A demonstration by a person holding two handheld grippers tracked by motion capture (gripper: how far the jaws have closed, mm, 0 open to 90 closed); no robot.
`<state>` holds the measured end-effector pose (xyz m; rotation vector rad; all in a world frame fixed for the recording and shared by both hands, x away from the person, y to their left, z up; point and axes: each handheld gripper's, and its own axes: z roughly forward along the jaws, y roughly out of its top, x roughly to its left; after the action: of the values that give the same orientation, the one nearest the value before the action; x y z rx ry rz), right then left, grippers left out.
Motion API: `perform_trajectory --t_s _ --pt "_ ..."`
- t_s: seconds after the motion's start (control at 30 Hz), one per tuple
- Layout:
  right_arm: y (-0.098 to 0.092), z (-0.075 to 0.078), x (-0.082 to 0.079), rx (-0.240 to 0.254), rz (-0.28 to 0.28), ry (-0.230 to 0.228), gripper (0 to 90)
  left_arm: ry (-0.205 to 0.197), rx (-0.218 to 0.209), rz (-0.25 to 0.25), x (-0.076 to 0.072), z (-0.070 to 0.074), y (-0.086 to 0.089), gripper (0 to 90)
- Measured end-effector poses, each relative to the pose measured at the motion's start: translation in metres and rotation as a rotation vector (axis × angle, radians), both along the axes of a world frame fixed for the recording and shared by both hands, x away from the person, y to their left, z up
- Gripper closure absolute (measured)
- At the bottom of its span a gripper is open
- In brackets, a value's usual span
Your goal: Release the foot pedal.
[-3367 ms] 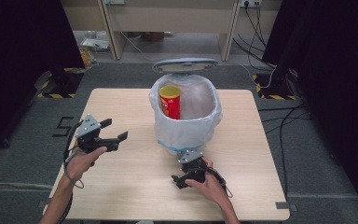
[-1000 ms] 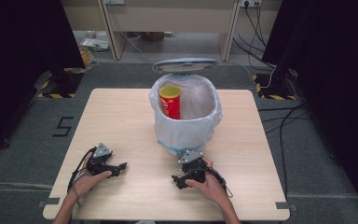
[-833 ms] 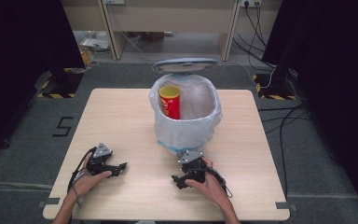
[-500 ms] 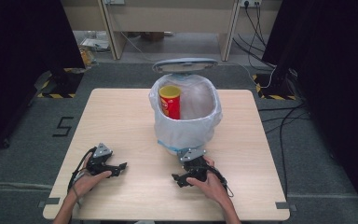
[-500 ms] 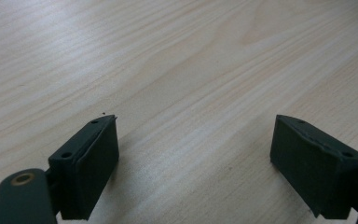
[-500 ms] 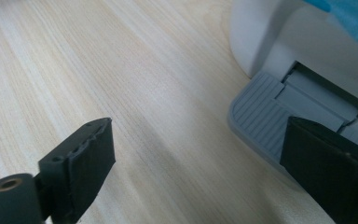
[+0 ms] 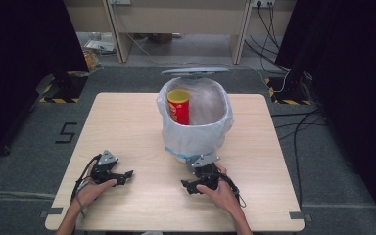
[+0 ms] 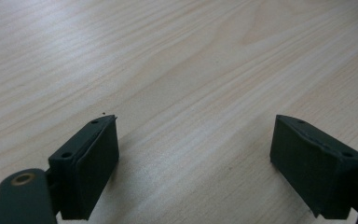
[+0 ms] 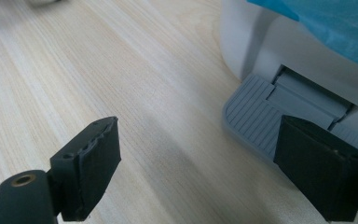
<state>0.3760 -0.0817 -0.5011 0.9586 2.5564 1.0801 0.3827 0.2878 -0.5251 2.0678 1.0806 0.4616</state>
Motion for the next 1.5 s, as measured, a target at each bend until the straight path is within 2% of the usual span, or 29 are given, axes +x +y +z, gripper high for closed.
perform_trajectory --t_s 0.33,0.47,0.53,0.63,0.67,0.73,0.83,1.07,1.33,1.5 --pt "-0.003 0.001 0.000 0.026 -0.004 0.000 15.3 0.000 -0.001 0.000 0.000 0.000 0.000 14.7" --pt "-0.003 0.003 -0.001 0.025 -0.006 -0.017 15.4 0.000 -0.001 0.000 0.000 0.000 0.000 14.7" --pt "-0.005 0.005 -0.002 0.036 -0.014 -0.019 15.3 0.000 -0.001 0.000 0.000 0.000 0.000 14.7" --pt "-0.009 0.011 -0.004 0.078 -0.024 -0.029 15.4 0.000 0.000 0.000 0.000 0.000 0.000 14.7" --pt "-0.011 0.014 -0.005 0.082 -0.028 -0.019 15.3 0.000 0.000 0.001 0.000 0.000 0.000 14.8" --pt "-0.015 0.018 -0.007 0.084 -0.035 -0.033 15.3 0.000 0.000 0.000 0.000 0.000 0.000 14.7" --pt "-0.022 0.026 -0.011 0.105 -0.045 -0.052 15.3 0.000 -0.001 0.000 0.000 0.000 0.000 14.7" --pt "-0.046 0.038 -0.022 0.113 -0.095 -0.092 15.4 0.000 0.000 0.001 0.000 0.000 0.000 14.7" --pt "-0.084 0.043 -0.026 0.121 -0.206 -0.120 15.4 0.000 0.000 0.001 0.000 0.000 0.000 14.7" --pt "-0.101 0.042 -0.027 0.118 -0.249 -0.127 15.4 0.000 0.000 0.001 0.000 0.000 0.000 14.7"
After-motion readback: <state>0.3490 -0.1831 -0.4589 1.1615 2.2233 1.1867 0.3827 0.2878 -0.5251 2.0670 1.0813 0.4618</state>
